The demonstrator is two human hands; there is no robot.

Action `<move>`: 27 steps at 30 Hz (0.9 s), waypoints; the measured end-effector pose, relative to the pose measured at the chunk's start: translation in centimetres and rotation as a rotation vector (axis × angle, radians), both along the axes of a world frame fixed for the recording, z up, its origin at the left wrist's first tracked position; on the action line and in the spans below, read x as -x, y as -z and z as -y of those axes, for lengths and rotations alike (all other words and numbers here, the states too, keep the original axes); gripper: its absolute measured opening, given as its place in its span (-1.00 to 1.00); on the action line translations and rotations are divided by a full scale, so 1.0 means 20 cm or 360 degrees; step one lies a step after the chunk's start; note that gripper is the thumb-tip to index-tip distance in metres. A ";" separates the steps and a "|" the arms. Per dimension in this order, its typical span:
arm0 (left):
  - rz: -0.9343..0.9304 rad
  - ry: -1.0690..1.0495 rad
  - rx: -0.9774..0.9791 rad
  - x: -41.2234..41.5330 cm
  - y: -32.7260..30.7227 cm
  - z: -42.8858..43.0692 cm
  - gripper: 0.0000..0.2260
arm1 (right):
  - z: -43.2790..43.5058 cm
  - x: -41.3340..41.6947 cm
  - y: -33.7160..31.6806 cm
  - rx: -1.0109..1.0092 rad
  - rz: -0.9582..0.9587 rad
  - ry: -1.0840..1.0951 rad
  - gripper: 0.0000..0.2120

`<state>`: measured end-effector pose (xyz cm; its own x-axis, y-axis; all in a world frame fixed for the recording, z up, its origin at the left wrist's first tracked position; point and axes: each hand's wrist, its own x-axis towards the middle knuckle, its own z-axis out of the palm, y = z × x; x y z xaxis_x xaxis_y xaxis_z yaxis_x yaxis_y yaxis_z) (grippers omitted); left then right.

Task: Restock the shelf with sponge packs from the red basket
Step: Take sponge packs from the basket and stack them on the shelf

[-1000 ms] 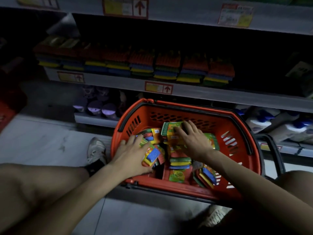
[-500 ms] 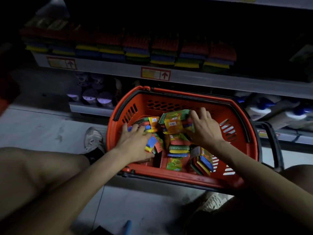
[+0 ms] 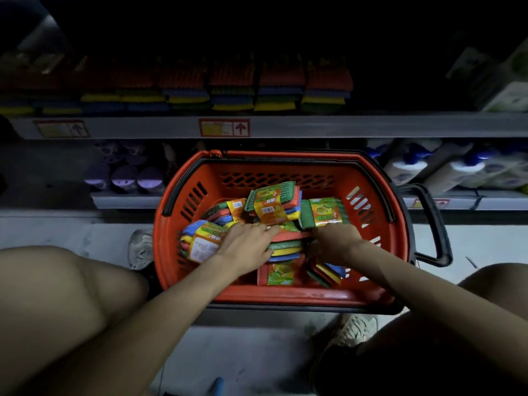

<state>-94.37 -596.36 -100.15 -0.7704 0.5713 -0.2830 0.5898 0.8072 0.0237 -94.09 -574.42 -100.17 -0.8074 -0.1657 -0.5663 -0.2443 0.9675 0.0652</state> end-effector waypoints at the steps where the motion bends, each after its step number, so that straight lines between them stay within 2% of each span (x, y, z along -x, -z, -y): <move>1: -0.0010 0.0019 0.0040 0.00 0.01 -0.03 -0.48 | -0.01 -0.01 0.01 -0.0002 0.0005 -0.0015 -0.61; 8: -0.0048 0.0016 0.0351 0.04 0.10 -0.15 -0.25 | -0.04 -0.07 0.08 0.0023 0.0037 -0.0243 -0.73; 11: -0.0101 0.0018 0.0403 0.03 0.12 -0.19 -0.33 | -0.05 -0.07 0.11 0.0048 0.0016 -0.0303 -0.78; 15: -0.0131 -0.0043 0.0314 0.03 0.10 -0.18 -0.45 | -0.06 -0.07 0.13 0.0090 -0.0002 -0.0345 -0.78; 20: -0.0104 -0.0146 0.0098 0.03 -0.06 -0.14 -0.40 | -0.06 -0.05 0.14 0.0110 0.0040 -0.0344 -0.73; 27: 0.0028 -0.0564 -0.0250 0.04 -0.31 0.04 -0.38 | 0.05 -0.04 0.16 0.0277 0.0034 -0.0374 -0.72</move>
